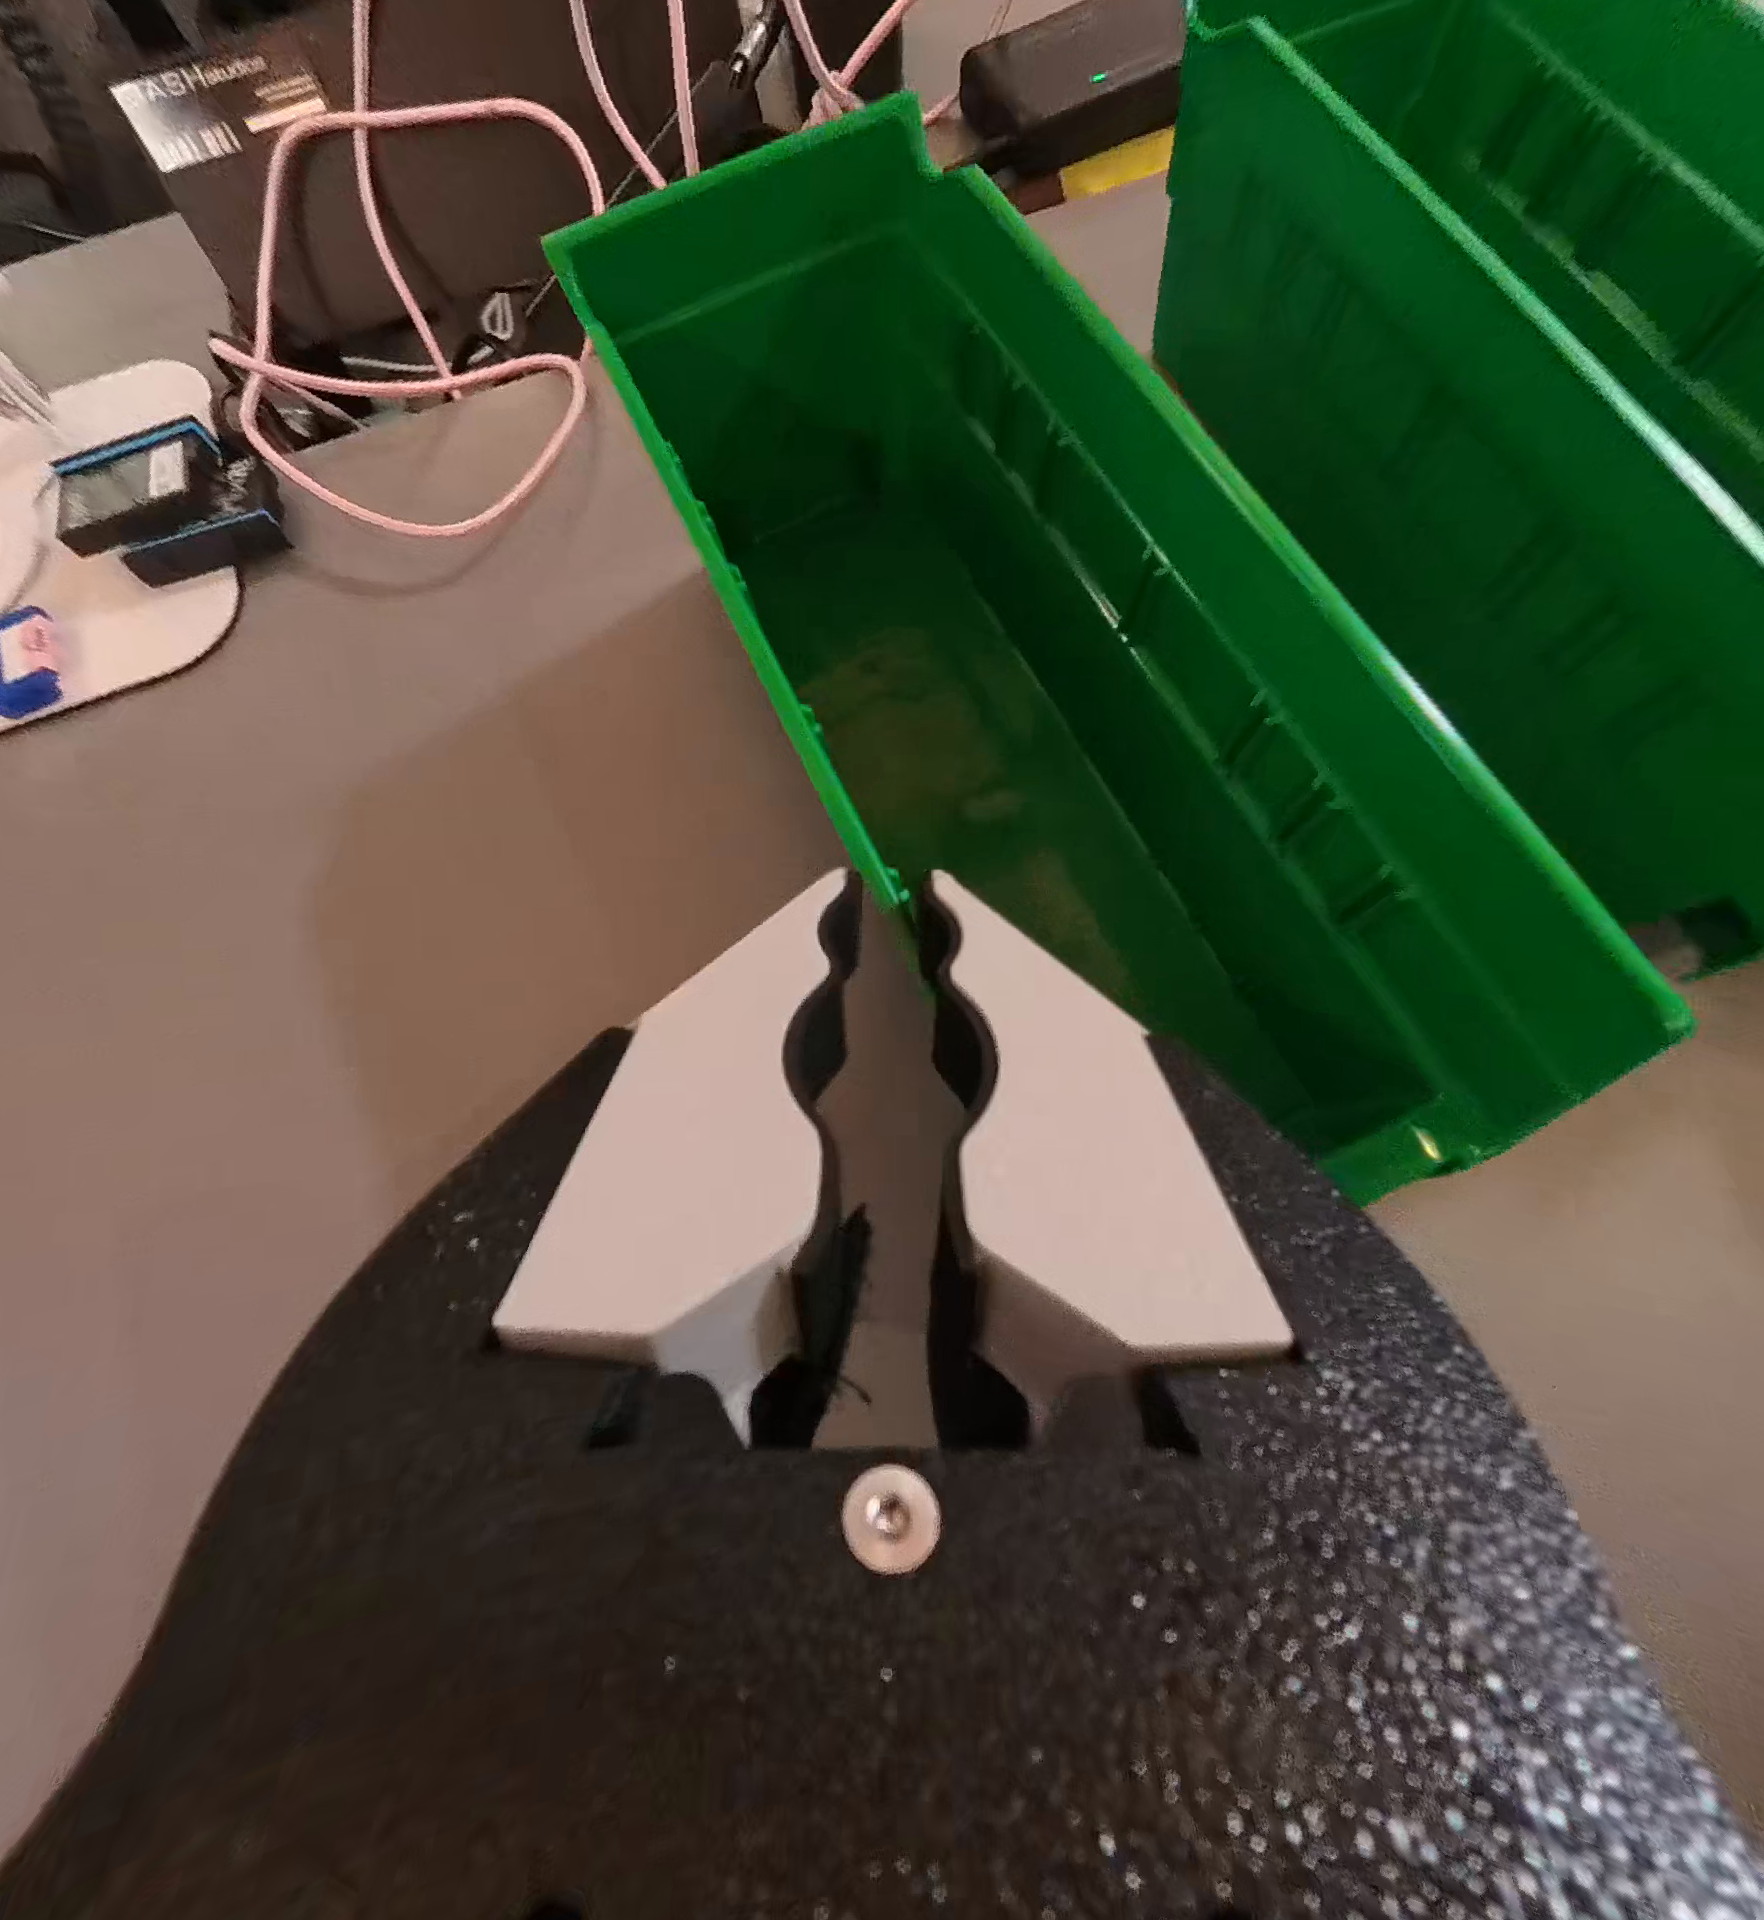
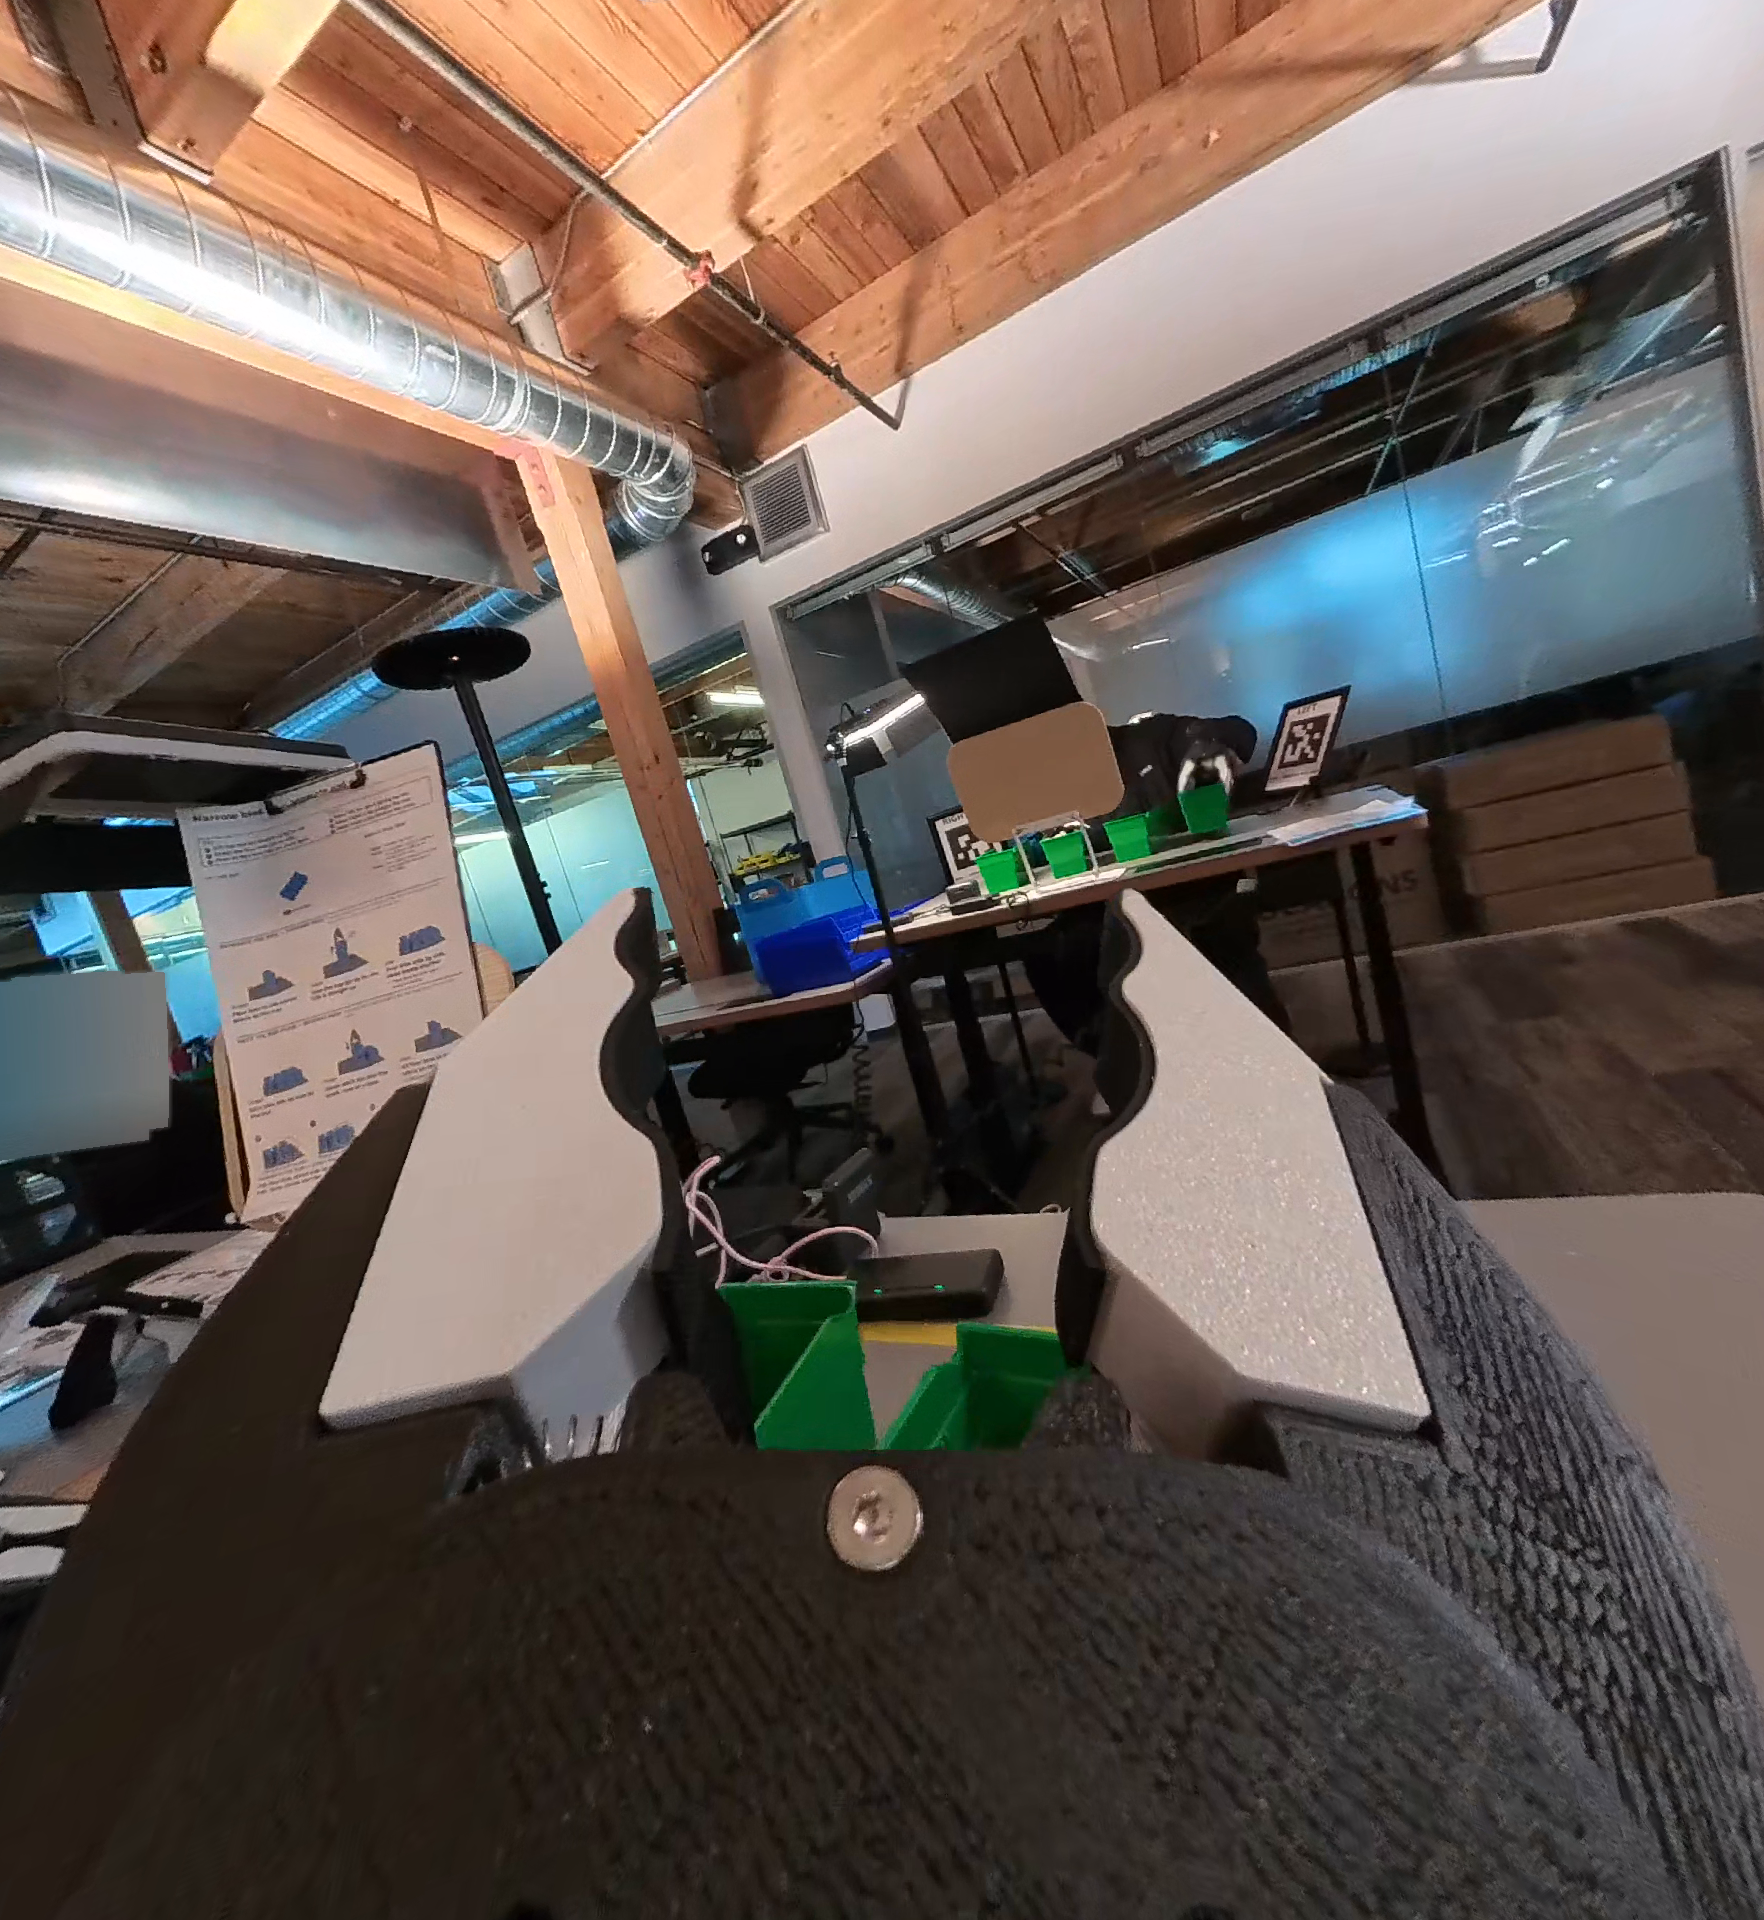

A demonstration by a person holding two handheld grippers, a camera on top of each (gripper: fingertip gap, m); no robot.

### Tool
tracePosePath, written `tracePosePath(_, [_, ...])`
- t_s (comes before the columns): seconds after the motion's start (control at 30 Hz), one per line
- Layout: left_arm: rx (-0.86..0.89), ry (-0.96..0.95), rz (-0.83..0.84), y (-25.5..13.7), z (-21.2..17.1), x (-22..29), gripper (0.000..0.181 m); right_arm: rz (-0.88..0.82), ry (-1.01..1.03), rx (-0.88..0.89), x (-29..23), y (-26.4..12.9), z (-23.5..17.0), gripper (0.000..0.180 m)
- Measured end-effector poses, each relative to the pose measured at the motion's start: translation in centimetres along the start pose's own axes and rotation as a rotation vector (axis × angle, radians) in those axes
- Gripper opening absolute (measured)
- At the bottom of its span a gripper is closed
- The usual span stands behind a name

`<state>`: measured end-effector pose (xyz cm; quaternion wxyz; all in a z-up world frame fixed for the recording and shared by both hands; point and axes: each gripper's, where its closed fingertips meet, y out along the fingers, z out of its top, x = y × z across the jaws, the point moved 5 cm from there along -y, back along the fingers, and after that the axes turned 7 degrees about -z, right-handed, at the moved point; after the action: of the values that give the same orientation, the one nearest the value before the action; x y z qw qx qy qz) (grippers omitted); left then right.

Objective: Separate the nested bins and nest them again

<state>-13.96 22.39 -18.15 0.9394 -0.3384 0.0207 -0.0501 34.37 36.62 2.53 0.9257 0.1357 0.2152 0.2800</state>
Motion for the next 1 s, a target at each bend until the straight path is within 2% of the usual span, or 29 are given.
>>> tracePosePath(0.2, [-0.041, 0.044, 0.069, -1.3, -0.9, -1.8, 0.007, 0.009, 0.0, -0.013, -0.2, 0.1, -0.2, 0.084])
tracePosePath(0.53, [-0.144, 0.105, 0.122, -5.6, -4.2, -8.5, 0.006, -0.009, 0.031, -0.017, 0.8, -0.2, -0.1, 0.083])
tracePosePath(0.7, [-0.132, 0.042, 0.095, -6.4, -4.8, -9.6, 0.02, -0.008, 0.033, -0.015, 0.8, -0.3, 0.0, 0.084])
tracePosePath(0.77, [-0.053, -0.026, 0.147, -7.3, -4.3, -10.1, 0.025, 0.0, 0.037, -0.015, 0.6, -0.3, 0.0, 0.083])
tracePosePath(0.83, [0.069, -0.09, 0.245, -9.1, -3.0, -10.6, 0.089, 0.004, 0.046, -0.012, 0.6, -0.4, 0.0, 0.084])
tracePosePath(0.87, [0.154, -0.107, 0.264, -10.1, -2.0, -10.5, 0.106, 0.007, 0.051, -0.008, 0.5, -0.4, 0.1, 0.084])
tracePosePath(0.93, [0.355, -0.086, 0.252, -11.6, 1.1, -9.1, 0.119, 0.016, 0.062, -0.002, 0.4, -0.4, 0.1, 0.084])
tracePosePath(1.0, [0.407, -0.05, 0.202, -11.4, 3.6, -6.6, 0.13, 0.024, 0.067, -0.007, 0.1, -0.2, 0.0, 0.084])
